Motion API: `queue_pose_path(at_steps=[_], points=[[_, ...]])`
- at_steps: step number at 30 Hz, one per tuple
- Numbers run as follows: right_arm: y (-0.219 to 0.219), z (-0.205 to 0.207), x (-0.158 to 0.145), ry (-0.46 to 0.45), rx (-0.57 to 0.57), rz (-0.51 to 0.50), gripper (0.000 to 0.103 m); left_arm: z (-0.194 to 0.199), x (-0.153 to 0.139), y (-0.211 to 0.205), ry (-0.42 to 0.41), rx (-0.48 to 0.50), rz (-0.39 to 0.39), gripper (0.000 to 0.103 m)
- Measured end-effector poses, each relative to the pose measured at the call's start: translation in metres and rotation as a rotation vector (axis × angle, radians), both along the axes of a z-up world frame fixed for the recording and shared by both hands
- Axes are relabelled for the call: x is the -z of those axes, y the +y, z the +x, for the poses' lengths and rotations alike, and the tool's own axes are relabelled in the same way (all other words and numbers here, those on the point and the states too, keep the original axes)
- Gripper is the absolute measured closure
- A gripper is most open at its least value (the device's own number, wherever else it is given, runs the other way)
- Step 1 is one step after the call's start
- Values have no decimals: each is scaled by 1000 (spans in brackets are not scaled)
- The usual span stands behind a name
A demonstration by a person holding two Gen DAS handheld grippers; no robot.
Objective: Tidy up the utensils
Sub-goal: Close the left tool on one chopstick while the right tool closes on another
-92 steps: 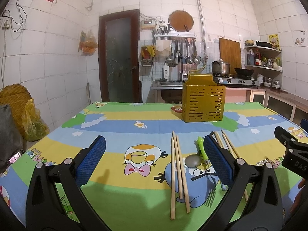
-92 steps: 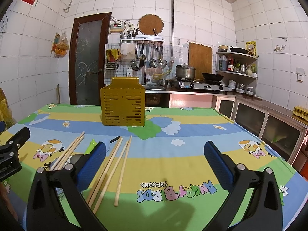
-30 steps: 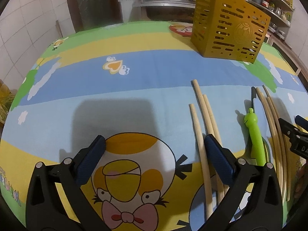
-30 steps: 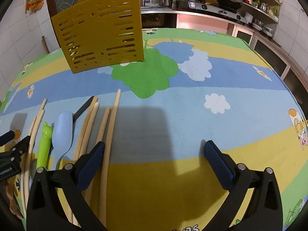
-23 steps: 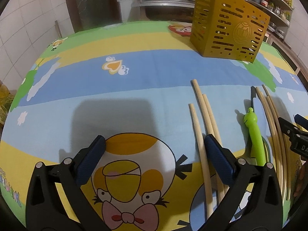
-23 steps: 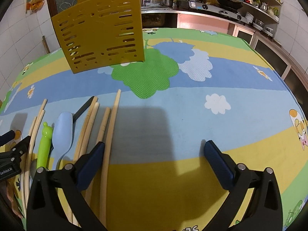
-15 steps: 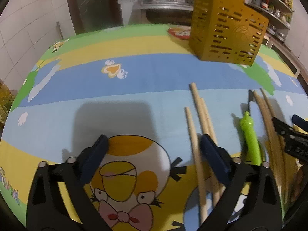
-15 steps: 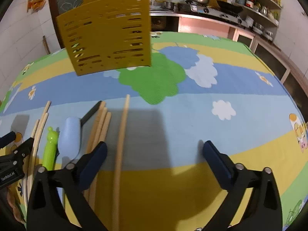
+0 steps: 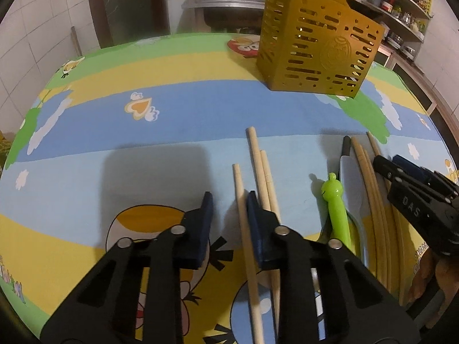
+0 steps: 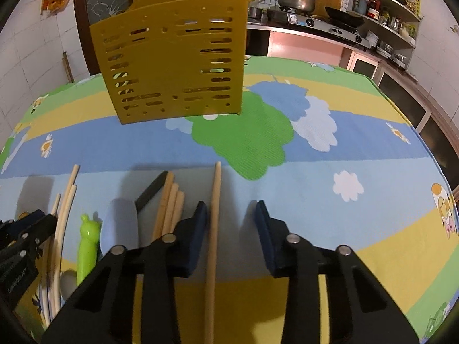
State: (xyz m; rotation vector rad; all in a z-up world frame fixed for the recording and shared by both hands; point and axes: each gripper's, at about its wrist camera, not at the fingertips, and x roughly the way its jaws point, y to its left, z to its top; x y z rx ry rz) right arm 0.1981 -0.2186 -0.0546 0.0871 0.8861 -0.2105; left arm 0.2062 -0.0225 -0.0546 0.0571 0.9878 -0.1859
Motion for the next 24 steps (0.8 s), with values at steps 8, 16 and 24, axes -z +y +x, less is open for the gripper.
queue_pose_path(at_steps=[8, 16, 24], points=[[-2, 4, -4, 0, -12, 70, 97, 2, -1, 6, 7, -21, -38, 97], [-11, -40, -41, -208, -30, 99, 97, -19, -36, 17, -135, -52, -94, 98], [-13, -82, -85, -443, -52, 97, 97, -61, -80, 25, -369, -79, -119, 98]])
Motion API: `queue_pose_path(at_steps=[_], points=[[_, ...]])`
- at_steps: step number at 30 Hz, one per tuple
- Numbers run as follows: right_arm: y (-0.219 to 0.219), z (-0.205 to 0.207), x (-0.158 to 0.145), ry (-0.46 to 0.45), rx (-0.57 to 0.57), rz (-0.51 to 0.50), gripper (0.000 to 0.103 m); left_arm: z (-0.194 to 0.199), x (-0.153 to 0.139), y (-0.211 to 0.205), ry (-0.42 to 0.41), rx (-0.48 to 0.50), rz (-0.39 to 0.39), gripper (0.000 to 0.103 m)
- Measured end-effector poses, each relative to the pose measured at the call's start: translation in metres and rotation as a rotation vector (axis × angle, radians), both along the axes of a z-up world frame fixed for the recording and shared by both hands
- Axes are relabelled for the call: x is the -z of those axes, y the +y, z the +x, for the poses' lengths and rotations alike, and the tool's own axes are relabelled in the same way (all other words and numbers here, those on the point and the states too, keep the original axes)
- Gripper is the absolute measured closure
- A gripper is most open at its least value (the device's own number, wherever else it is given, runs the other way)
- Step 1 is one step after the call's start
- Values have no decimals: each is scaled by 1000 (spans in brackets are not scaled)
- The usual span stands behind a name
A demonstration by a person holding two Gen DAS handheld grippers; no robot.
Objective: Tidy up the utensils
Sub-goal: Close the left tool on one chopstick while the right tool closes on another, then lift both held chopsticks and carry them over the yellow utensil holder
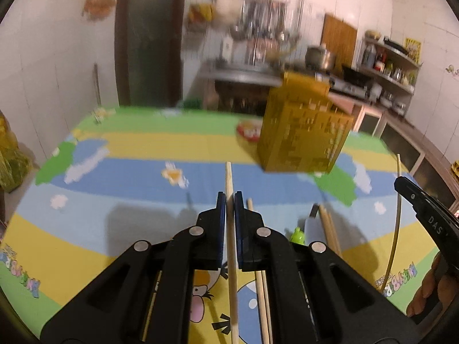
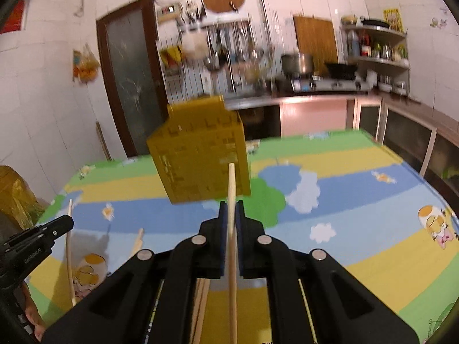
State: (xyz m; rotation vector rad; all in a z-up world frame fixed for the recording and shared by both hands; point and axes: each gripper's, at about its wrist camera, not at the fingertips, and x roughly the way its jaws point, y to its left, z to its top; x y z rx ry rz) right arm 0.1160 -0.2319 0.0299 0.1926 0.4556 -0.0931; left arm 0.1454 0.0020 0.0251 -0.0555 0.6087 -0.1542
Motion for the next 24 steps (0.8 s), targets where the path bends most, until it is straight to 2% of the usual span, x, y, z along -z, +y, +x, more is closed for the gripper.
queue_pose_path(at_steps=[6, 9, 12, 16, 22, 24], points=[[4, -23, -6, -93, -7, -32, 97, -26, -12, 3, -104, -15, -1, 98], [0, -28, -2, -108, -10, -9, 97, -36, -18, 3, -142, -16, -7, 98], [-5, -36, -13, -155, -11, 4, 97, -42, -33, 2, -186, -6, -23, 98], [-12, -34, -47, -244, -17, -1, 97, -36, -68, -5, -244, 28, -70, 98], [-22, 14, -110, -362, -15, -48, 97, 4, -130, -41, -393, 51, -74, 98], [-25, 36, -129, -402, -11, -59, 97, 28, -154, -52, -430, 51, -100, 98]])
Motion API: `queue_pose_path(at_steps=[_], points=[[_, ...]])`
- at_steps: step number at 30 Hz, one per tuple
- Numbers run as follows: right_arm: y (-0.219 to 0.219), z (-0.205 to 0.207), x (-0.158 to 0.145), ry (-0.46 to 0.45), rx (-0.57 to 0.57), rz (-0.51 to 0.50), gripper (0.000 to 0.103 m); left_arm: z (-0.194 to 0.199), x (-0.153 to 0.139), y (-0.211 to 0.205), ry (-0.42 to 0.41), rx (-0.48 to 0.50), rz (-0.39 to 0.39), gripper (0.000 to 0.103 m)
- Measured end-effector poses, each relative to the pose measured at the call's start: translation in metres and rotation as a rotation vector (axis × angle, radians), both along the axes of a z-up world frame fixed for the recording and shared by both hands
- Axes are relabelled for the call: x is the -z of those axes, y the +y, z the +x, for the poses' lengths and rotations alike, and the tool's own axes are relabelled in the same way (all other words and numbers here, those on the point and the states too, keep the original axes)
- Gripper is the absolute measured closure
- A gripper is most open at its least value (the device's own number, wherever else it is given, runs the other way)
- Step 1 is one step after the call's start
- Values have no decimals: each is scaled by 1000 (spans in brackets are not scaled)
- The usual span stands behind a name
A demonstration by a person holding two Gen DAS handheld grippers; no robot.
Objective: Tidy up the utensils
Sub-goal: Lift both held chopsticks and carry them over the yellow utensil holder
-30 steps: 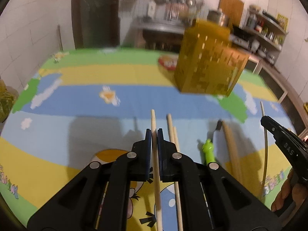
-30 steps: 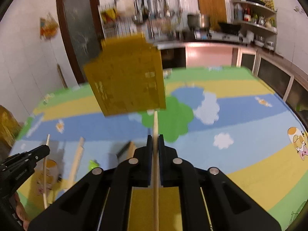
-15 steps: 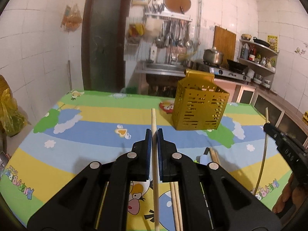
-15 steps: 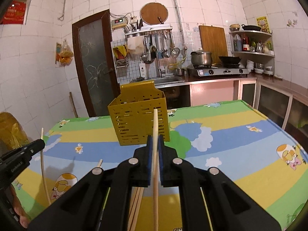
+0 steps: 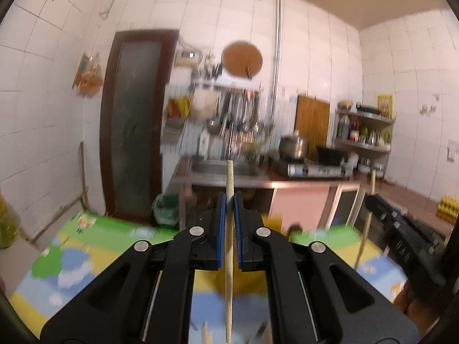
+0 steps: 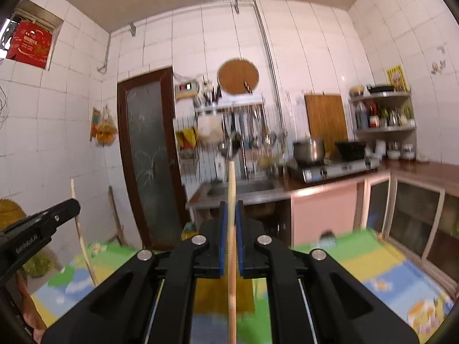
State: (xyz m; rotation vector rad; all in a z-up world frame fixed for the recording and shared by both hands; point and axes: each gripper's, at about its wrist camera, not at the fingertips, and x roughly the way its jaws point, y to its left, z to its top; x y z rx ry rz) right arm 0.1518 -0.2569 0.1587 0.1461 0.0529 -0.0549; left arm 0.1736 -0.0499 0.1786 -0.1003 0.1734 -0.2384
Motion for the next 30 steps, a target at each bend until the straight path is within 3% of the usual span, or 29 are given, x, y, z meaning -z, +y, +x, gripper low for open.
queue_pose_path(at_steps=[5, 10, 15, 19, 24, 25, 27, 28, 29, 30], points=[[-14, 63, -30, -62, -3, 34, 97, 60, -32, -27, -81, -21, -24, 98], [-22, 113, -25, -99, 12, 41, 97, 117, -25, -49, -107, -29, -9, 98], [-22, 154, 11, -52, -8, 22, 97, 169, 18, -63, -33, -19, -3, 98], [-20, 168, 47, 21, -16, 0, 97, 186, 55, -65, 36, -8, 12, 98], [-23, 168, 63, 123, -27, 0, 96, 190, 70, -54, 115, -1, 15, 98], [-22, 165, 62, 145, -12, -16, 96, 186, 67, -49, 124, -5, 14, 93], [-23, 156, 55, 177, 8, -31, 74, 178, 57, -39, 128, -18, -3, 78], [-24, 151, 51, 181, 11, -26, 38, 170, 51, -31, 121, -27, -16, 65], [-25, 144, 47, 176, 21, -14, 28, 163, 45, -26, 116, -40, -21, 57], [-27, 133, 41, 166, 41, -12, 28, 156, 41, -20, 110, -52, -21, 45]])
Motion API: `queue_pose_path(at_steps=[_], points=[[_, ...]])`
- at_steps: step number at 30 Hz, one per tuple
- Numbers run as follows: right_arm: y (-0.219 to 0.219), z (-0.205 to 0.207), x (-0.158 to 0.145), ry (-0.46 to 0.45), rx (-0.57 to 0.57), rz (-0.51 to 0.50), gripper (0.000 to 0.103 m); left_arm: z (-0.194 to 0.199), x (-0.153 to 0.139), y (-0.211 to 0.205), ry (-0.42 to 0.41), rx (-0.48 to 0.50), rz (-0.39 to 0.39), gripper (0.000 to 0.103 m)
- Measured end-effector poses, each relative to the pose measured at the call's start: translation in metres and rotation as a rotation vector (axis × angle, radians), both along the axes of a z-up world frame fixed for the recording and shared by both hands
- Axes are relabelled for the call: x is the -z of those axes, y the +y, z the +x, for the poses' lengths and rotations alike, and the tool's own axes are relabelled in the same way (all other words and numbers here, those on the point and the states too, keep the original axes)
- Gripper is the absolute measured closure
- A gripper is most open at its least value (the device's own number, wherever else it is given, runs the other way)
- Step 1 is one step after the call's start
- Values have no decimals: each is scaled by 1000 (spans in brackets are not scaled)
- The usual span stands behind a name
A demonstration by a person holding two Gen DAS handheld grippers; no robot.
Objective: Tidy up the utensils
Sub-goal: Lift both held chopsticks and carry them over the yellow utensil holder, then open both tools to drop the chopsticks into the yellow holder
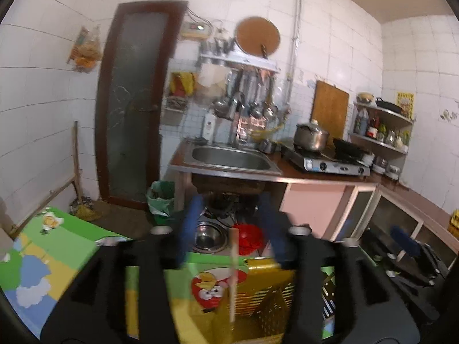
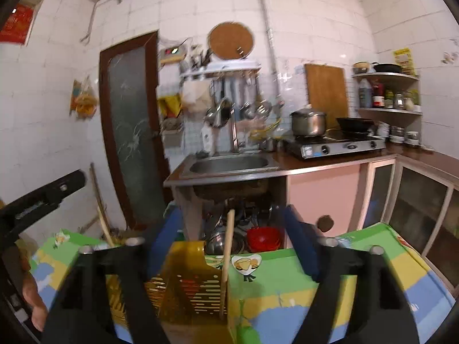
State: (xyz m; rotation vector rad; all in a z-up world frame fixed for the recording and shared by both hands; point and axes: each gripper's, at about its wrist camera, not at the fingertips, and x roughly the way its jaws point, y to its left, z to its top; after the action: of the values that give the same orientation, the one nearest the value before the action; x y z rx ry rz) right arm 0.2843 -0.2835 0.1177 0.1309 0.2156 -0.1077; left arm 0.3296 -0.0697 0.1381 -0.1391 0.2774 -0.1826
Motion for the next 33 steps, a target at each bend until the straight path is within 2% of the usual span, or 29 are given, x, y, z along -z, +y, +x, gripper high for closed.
queue_pose_path(at_steps=[3, 7, 15, 21, 26, 33], points=[[-1, -29, -15, 31, 15, -13, 28, -27, -12, 17, -3, -39, 29, 22], [2, -67, -12, 93, 29, -11, 28, -65, -7, 43, 21, -65, 60, 5], [22, -124, 60, 286, 22, 28, 28, -116, 66, 75, 246, -68, 121, 5], [38, -139, 106, 394, 16, 51, 28, -134, 123, 85, 385, -57, 134, 5], [47, -140, 141, 471, 10, 78, 28, -134, 160, 82, 462, -51, 166, 5], [59, -132, 162, 534, 11, 39, 28, -127, 189, 70, 537, -31, 232, 5]])
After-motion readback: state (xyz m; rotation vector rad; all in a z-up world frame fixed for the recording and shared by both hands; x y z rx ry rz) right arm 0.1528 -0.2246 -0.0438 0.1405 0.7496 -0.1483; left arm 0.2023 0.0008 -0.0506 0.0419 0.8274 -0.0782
